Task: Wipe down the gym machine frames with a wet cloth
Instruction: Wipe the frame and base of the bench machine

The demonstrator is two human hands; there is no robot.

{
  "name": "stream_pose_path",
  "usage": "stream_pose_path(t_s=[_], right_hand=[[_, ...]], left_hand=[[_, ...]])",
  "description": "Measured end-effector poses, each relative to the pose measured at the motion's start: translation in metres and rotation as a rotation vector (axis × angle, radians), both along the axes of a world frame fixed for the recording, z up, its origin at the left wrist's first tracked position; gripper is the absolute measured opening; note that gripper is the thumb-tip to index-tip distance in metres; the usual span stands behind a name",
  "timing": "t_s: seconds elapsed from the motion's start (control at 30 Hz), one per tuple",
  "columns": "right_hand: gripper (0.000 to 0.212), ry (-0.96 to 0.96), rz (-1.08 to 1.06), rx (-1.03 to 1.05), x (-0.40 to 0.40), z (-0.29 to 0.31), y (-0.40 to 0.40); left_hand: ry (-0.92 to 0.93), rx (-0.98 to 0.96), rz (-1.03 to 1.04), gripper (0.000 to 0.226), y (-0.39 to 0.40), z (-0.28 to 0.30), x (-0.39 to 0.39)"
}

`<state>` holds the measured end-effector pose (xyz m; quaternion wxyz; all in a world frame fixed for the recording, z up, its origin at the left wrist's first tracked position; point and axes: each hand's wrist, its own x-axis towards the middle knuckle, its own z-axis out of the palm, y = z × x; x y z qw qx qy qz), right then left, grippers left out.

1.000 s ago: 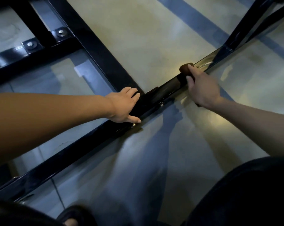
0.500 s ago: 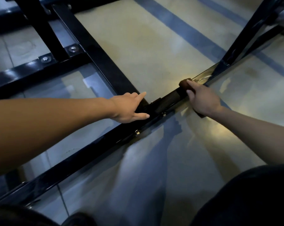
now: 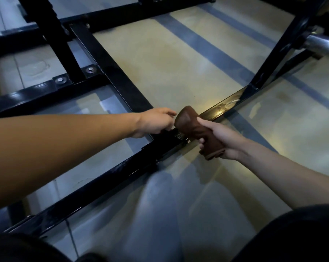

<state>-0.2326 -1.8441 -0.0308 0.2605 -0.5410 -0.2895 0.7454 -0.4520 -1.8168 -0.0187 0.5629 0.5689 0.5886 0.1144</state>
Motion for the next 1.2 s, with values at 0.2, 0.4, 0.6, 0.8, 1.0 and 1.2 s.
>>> stream_pose_path(t_s=[0.2, 0.4, 0.6, 0.8, 1.0, 1.2], right_hand=[[0.037, 0.125, 0.062, -0.177, -0.004, -0.001, -0.005], [0.071, -0.441, 0.310, 0.363, -0.021, -0.015, -0.018], [0.064, -1.034, 0.629, 1.056, -0.034, -0.044, -0.045], [0.057, -1.256, 0.898, 1.249, -0.020, -0.078, -0.047], [0.052, -1.332, 0.499, 1.059, 0.019, -0.076, 0.031], [0.059, -1.185, 0.587, 1.138, -0.024, -0.080, -0.010]], left_hand=[[-0.209, -0.124, 0.193, 0.030, 0.003, -0.005, 0.004], [-0.093, -0.141, 0.239, 0.020, 0.004, -0.012, 0.007], [0.118, -0.142, 0.167, 0.021, 0.003, -0.021, -0.004], [0.229, 0.104, 0.159, 0.011, -0.002, -0.031, -0.021], [0.667, 0.321, -0.266, 0.053, 0.001, -0.039, -0.026], [0.663, 0.179, -0.495, 0.122, 0.001, -0.059, -0.021]])
